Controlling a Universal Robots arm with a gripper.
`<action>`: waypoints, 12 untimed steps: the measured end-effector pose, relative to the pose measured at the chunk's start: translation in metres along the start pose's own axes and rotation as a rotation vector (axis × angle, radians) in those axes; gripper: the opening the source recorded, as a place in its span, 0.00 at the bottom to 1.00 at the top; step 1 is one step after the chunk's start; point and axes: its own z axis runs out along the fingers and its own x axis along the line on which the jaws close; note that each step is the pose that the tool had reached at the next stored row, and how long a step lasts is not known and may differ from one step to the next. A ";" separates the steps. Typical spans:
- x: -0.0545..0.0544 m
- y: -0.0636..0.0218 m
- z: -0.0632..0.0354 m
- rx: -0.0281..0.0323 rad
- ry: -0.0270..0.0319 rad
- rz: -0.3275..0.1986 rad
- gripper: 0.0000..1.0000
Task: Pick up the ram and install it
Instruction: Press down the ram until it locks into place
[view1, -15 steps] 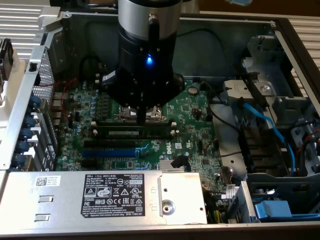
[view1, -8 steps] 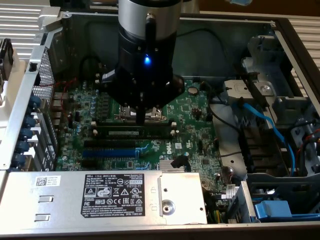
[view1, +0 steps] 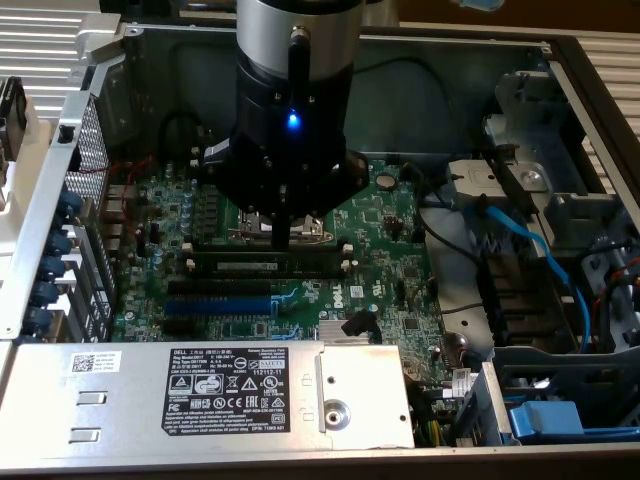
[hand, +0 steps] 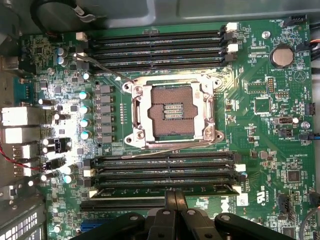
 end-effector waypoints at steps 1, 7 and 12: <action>0.000 -0.0001 0.0000 0.0001 0.0001 0.000 0.10; 0.000 -0.0032 0.0000 -0.0002 0.0000 0.007 0.10; 0.000 -0.0038 0.0000 -0.0003 0.0000 0.008 0.10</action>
